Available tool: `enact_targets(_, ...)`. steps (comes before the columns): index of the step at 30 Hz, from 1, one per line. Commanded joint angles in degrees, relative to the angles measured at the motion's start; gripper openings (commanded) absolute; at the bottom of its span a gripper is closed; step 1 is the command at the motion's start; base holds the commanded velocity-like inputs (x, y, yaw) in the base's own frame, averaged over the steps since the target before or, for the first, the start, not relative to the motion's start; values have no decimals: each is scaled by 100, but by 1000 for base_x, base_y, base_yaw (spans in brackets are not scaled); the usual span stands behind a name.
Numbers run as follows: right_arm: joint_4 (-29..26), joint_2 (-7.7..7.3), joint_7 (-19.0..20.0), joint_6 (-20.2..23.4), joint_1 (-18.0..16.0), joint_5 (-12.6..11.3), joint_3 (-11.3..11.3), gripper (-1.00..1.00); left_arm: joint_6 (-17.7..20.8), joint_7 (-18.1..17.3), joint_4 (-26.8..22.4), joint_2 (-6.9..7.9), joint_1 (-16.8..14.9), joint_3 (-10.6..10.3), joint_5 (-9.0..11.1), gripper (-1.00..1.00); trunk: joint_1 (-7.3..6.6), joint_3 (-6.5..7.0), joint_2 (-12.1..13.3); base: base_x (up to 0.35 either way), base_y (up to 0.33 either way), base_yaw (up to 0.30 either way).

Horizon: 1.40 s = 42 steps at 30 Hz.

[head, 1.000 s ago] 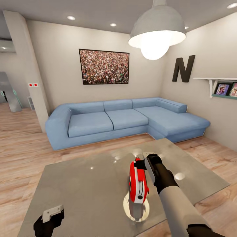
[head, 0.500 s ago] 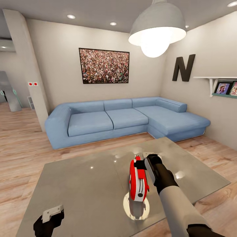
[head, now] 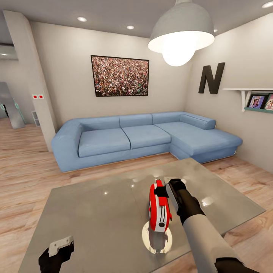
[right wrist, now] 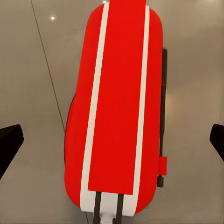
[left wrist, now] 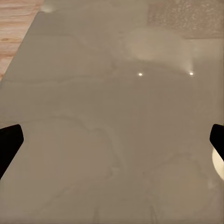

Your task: Turn on the radio receiver that's on the table in the living room.

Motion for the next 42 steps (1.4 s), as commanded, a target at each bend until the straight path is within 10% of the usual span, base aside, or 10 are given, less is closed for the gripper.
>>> enact_targets(1,9,0,0,0,0,0,1,100,0,0,0,0,0,1,0,100,0,0,0,0,0,0)
enact_targets(42,130,0,9,-53,0,28,16,100,0,17,0,0,0,0,-8,100,483,-395,-882,0,0,0)
